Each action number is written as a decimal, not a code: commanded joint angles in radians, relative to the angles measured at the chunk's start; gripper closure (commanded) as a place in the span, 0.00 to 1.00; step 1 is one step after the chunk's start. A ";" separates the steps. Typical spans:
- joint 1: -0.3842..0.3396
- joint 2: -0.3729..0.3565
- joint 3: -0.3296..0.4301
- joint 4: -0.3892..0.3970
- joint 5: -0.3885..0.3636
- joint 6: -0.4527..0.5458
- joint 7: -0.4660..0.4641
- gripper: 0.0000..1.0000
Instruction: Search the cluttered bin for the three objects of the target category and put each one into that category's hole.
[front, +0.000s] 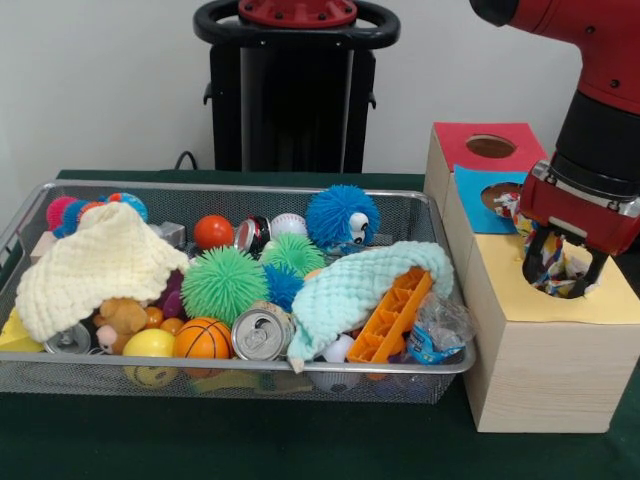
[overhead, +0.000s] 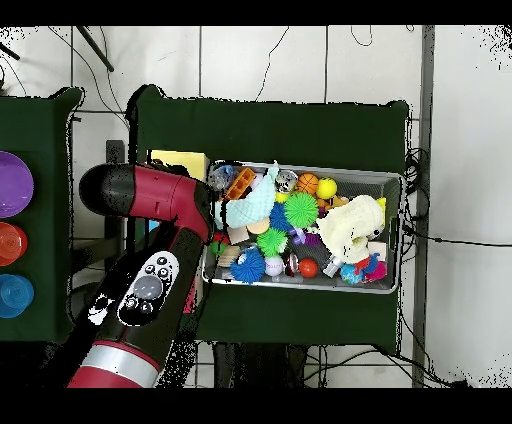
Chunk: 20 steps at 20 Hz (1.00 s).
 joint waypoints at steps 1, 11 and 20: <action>-0.037 0.050 0.085 0.072 0.002 0.001 0.224 0.00; -0.040 0.050 0.085 0.071 0.000 0.004 0.220 0.00; -0.047 0.049 0.094 0.071 -0.006 -0.017 0.196 1.00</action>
